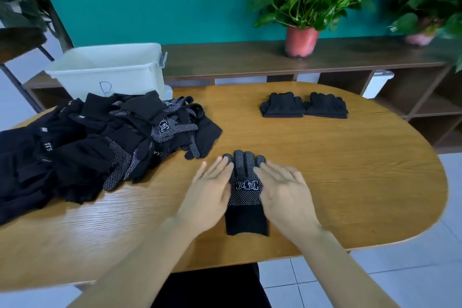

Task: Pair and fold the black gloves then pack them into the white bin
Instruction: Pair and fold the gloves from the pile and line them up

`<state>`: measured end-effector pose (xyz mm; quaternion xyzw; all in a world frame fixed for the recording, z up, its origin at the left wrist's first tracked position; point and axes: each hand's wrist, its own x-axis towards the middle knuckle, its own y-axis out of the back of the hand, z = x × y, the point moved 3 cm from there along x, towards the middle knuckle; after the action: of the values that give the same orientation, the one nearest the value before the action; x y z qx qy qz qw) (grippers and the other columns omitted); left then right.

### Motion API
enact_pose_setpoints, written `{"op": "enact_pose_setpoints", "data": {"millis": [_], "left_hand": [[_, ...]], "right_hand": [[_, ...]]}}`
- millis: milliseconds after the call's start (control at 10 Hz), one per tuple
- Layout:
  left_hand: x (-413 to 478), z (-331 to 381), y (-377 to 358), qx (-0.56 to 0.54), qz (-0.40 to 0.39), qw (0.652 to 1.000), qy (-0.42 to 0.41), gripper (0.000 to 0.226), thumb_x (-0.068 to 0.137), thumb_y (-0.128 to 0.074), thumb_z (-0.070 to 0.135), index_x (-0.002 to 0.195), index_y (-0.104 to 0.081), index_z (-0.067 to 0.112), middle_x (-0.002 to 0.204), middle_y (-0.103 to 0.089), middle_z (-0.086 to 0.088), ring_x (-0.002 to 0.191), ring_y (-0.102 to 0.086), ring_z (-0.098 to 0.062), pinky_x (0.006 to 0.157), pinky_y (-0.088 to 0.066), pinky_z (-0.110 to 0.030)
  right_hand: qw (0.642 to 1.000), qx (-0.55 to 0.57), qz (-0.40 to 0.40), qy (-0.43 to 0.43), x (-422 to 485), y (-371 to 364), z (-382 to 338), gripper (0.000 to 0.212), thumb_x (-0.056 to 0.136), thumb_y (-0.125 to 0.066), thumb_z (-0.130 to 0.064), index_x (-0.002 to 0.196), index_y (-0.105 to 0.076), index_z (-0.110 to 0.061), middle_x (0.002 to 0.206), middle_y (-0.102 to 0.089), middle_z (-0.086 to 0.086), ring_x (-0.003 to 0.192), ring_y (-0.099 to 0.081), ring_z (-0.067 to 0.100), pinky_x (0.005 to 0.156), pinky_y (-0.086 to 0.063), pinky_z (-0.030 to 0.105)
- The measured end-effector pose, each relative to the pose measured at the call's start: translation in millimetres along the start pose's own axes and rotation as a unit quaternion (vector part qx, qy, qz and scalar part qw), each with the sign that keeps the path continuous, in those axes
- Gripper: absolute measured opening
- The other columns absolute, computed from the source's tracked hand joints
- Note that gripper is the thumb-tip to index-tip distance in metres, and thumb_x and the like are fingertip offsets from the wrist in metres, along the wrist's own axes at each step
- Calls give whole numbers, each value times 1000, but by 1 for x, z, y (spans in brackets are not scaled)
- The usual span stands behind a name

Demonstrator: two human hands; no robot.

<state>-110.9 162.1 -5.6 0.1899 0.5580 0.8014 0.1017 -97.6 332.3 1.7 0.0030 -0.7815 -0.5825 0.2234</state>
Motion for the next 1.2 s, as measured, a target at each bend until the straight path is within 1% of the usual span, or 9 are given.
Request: {"op": "enact_pose_setpoints", "data": {"millis": [100,200,300,600,800,900,1000,1100,1200], "left_hand": [[2,10,-20,97,-74,992,26,59,107,-11,40,157,2,12,164,11,-1,149,17,-9,117,19,-31],[-4,3,-30,150,-100,983,31,82,85,23,53,155,12,12,164,15,-2,148,21,-12,118,19,-37],[-7,-1,-32,154,-90,983,33,88,78,29,52,154,14,11,164,16,-3,148,21,-14,120,16,-40],[-7,-6,-34,124,-70,989,46,95,73,39,56,152,17,9,163,19,-4,147,25,-15,120,18,-38],[-20,-19,-12,92,-20,994,57,76,85,23,56,148,22,14,160,23,-1,146,28,-12,117,22,-31],[-31,-28,2,107,13,992,59,69,91,18,53,147,22,14,159,22,0,146,28,-11,116,23,-30],[-43,-41,13,116,31,991,57,67,94,14,52,148,19,14,159,19,1,146,25,-11,116,23,-28],[-53,-60,24,111,65,990,49,69,99,1,49,153,-5,6,162,-7,-6,150,3,-15,119,11,-29],[-62,-80,39,130,86,986,52,60,104,-20,38,144,-42,-1,150,-44,-13,143,-34,-22,117,-14,-34]], "right_hand": [[993,-55,-108,-8,7,-24,-10,70,96,-10,-45,148,-36,-4,155,-33,13,145,-30,23,119,-21,41],[979,-46,-198,-26,0,-41,-4,86,74,35,-62,146,21,-18,156,25,0,147,22,14,119,14,39],[976,-65,-205,-39,-2,-43,-2,94,68,37,-62,149,23,-17,158,27,1,145,27,14,118,17,39],[971,-85,-206,-86,-1,-41,-4,100,67,32,-66,153,16,-17,160,23,8,148,21,21,119,14,47],[973,-88,-196,-84,0,-25,-12,103,66,31,-66,156,7,-20,162,15,11,150,14,22,118,9,51],[977,-107,-175,-64,4,-19,-25,116,60,46,-65,157,0,-20,163,9,13,151,7,24,118,3,53],[978,-122,-165,-42,11,-15,-40,122,60,49,-63,157,-11,-20,164,-2,13,152,-4,26,118,-3,54],[988,-119,-96,-13,18,-16,-57,78,93,-3,-55,139,-52,-14,149,-44,19,137,-44,31,109,-32,58],[991,-118,-64,24,25,-28,-69,53,93,-31,-41,117,-68,-13,127,-64,15,119,-61,30,100,-40,55]]}}
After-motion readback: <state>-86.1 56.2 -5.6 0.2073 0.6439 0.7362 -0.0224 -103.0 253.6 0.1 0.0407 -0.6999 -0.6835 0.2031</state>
